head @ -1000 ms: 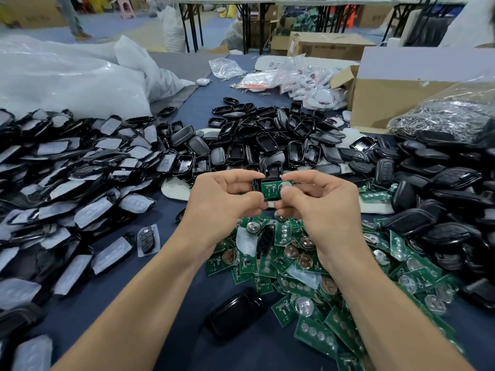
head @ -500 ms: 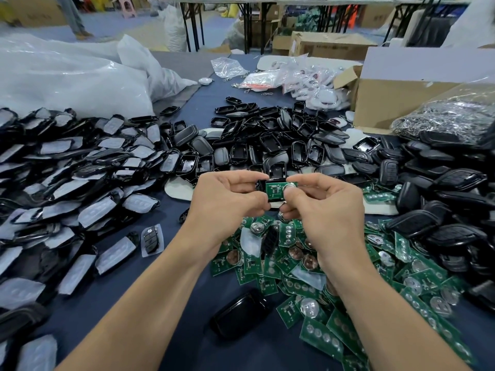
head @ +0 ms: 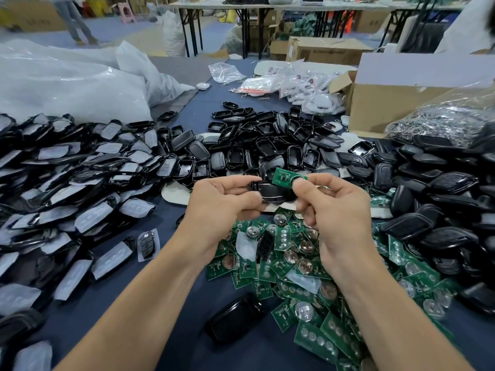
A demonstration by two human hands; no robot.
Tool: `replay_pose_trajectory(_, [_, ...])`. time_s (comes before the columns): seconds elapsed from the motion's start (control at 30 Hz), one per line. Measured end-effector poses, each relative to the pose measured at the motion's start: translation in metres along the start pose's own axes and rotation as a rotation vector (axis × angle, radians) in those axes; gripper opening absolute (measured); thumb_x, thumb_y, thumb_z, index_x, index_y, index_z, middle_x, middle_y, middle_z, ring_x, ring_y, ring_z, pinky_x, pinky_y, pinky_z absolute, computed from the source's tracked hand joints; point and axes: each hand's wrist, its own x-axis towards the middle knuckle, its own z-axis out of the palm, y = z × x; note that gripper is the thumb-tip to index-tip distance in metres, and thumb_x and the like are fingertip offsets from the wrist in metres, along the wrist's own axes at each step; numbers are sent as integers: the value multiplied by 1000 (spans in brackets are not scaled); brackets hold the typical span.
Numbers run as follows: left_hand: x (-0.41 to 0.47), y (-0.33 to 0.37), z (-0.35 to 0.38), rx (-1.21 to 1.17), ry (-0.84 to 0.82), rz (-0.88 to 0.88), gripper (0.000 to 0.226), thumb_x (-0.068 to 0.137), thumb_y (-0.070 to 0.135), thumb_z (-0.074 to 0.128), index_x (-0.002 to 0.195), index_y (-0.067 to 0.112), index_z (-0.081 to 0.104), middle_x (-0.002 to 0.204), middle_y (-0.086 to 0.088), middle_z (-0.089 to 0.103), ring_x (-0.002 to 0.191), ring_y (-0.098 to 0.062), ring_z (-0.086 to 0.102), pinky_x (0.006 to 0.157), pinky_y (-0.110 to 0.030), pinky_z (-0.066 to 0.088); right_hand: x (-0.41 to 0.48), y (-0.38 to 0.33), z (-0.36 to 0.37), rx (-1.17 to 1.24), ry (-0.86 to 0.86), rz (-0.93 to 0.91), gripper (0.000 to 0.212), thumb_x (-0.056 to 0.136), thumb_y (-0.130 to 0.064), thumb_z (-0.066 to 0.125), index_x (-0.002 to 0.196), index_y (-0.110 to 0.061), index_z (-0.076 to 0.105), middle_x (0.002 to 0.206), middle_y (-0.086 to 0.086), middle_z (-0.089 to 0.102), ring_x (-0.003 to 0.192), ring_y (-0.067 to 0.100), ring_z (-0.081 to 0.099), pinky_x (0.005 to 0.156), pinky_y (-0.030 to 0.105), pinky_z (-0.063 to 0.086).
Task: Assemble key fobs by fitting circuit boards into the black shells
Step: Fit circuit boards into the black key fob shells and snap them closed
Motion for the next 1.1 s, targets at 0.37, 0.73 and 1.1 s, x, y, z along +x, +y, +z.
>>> replay_pose_trajectory(0.37, [5,-8,-5,11,-39,-49,30,86,1,78,114,14,77,95,-14,80,85,-27,79,89,-47,62,-3,-3,-1,-43,-107,-110,24,85,7,74,79,-16,78,68,11,73,58,19,67,55,24,54])
replay_pose_trajectory(0.73, [3,-3,-7,-64,-96,-51,28,98,-1,62,103,18,82,100,-15,80,88,-30,79,69,-30,63,3,-5,-7,-37,1,-134,26,82,7,76,75,-17,81,64,5,70,58,16,61,53,21,47])
replay_pose_trajectory(1.1, [0,3,-6,-112,-41,38,20,98,8,65,102,15,83,74,-14,74,52,-15,63,51,-22,53,-2,-4,-3,-16,-211,103,11,89,4,72,88,-6,78,68,11,70,55,15,63,53,21,52])
